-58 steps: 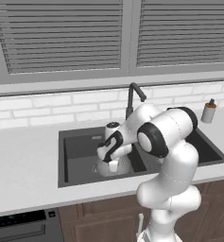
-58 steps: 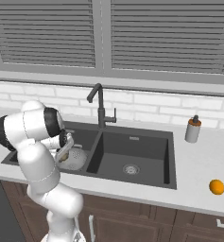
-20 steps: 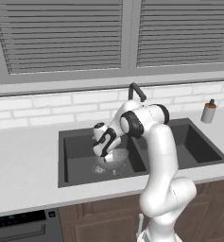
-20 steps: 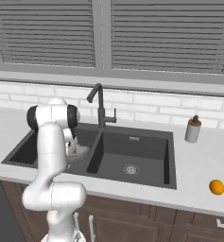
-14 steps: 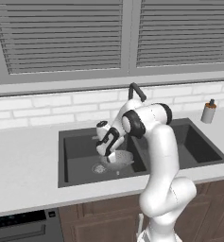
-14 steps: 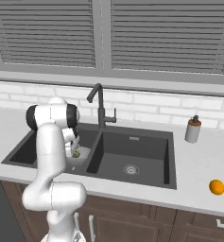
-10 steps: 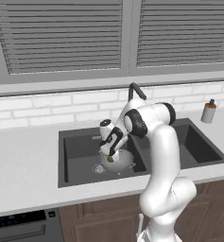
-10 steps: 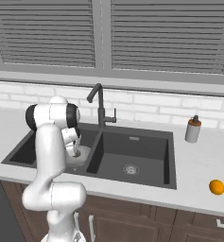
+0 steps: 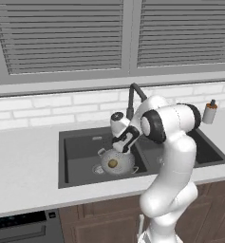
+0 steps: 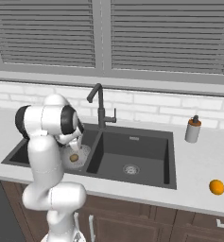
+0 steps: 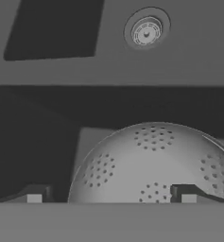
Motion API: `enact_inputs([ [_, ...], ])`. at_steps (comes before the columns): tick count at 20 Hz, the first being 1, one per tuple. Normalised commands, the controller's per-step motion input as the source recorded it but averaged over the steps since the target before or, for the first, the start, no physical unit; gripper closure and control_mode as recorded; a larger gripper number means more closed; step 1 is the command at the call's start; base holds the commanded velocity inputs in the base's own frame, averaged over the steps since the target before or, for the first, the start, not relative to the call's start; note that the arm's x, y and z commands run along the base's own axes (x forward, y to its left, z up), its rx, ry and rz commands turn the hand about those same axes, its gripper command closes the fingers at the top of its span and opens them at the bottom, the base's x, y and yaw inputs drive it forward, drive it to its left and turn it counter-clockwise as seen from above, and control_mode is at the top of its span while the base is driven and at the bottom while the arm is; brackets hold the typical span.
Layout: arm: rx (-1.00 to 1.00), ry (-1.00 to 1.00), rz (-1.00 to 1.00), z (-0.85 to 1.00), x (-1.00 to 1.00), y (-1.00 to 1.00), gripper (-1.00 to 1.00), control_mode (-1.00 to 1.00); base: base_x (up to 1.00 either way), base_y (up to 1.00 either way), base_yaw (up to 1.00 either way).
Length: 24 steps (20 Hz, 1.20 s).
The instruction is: Put the colander in the sink, put the kiwi, orange in the colander, and turn on the sink faucet and pour water over the colander.
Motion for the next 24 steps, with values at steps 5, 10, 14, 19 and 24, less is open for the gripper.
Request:
enact_inputs([
  [5,0.01,-0.11,-0.32,0.38,-0.98,0.27,-1.0,-1.0,0.0,0.0,0.0],
  [10,0.06,-0.04,-0.47,0.28,-1.0,0.51,-1.0,-1.0,0.0,0.0,0.0],
  [14,-0.02,0.13,-0.2,0.97,-0.81,0.67,-1.0,-1.0,0.0,0.0,0.0],
  [19,-0.07,0.11,-0.09,1.0,-0.84,0.67,-1.0,-1.0,0.0,0.0,0.0],
  [24,-0.02,-0.08,-0.21,0.93,-0.86,0.06,-1.0,-1.0,0.0,0.0,0.0],
])
